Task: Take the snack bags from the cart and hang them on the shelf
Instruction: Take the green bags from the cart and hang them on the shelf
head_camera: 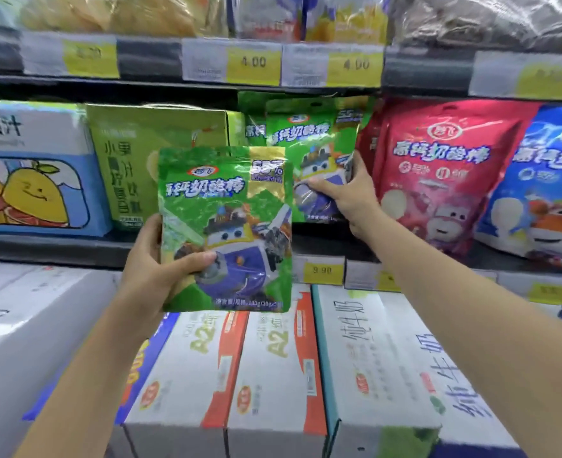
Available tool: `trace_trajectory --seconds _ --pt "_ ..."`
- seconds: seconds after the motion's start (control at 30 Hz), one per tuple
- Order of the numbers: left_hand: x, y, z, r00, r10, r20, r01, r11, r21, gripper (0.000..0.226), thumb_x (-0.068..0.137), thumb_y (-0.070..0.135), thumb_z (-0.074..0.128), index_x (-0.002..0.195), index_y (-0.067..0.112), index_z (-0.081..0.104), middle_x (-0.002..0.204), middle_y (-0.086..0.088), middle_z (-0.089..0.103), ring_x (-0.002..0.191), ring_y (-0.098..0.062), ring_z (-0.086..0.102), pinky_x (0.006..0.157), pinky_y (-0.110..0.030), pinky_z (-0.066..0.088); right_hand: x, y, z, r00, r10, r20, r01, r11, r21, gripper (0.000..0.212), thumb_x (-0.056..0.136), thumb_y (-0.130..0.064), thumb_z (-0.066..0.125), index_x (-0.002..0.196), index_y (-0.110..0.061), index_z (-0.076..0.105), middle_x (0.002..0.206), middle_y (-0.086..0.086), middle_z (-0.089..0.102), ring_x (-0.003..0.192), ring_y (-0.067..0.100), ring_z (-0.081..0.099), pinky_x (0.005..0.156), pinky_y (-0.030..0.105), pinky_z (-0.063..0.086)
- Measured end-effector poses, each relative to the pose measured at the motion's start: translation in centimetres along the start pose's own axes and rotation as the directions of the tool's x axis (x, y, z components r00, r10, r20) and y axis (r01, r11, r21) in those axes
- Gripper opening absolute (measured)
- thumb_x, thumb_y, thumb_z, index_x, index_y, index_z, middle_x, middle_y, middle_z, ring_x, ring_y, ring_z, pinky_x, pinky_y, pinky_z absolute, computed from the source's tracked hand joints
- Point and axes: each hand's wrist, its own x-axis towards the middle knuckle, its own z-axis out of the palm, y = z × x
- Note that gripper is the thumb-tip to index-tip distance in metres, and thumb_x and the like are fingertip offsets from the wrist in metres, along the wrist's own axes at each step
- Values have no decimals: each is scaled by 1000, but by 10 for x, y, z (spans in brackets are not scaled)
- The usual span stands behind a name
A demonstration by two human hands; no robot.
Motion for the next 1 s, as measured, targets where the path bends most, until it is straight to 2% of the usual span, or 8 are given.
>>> trace_trajectory --seconds 0.13,0.23,0.33,0.47,0.57,0.67,0.83,1.0 --pt "4 -1 -5 1000 0 12 0 1000 -27 97 22 34 98 111 35 60 110 0 72 92 -15 71 72 -25 58 14 13 6 994 -33 104 37 999 -38 59 70 -5 82 118 -16 49 109 1 64 95 11 65 83 19 54" --pt "3 -1 -7 999 -1 37 2 1000 -22 102 21 39 98 116 36 59 113 -2 71 95 -19 71 72 -28 58 25 12 -5 987 50 151 -39 997 -73 63 66 -7 84 119 -14 51 115 6 66 105 19 65 91 32 54" --pt "3 -1 -8 998 -2 64 3 1000 -20 105 25 37 98 121 33 57 117 -5 70 99 -23 70 74 -30 58 36 6 -16 972 151 181 -125 980 -152 77 57 -8 89 125 -12 53 119 9 66 108 25 64 93 42 54" --pt "3 1 -6 998 -18 58 19 999 -31 110 23 37 98 123 31 55 116 -5 70 98 -22 71 73 -28 58 41 0 -7 976 173 131 -142 967 -213 75 63 6 81 129 -13 51 115 4 65 102 18 62 62 16 50" --pt "3 3 -6 997 -36 62 38 999 -28 113 21 37 98 124 31 54 114 -6 71 97 -24 71 71 -28 58 38 -3 4 980 184 78 -169 971 -171 69 63 10 80 123 -9 52 109 6 62 97 18 58 71 24 48" --pt "1 3 -6 998 -48 50 48 999 -3 109 24 30 97 124 30 53 112 -4 71 97 -24 71 72 -29 59 31 -9 6 975 219 25 -206 945 -255 67 67 3 81 124 -8 47 109 4 53 91 17 52 66 22 41" --pt "-8 7 1 998 -65 27 65 998 -4 99 45 12 90 133 26 47 117 -3 69 100 -24 70 82 -39 58 7 -21 8 924 380 -48 -374 866 -333 65 76 -9 79 128 4 41 121 18 52 113 32 51 85 35 43" --pt "-29 23 21 999 -45 29 46 999 -25 72 61 -7 76 122 25 52 104 -2 73 86 -17 73 69 -28 60 -42 -44 5 933 356 -56 -353 874 -333 46 88 -30 66 121 -2 51 116 14 60 104 29 60 83 38 48"
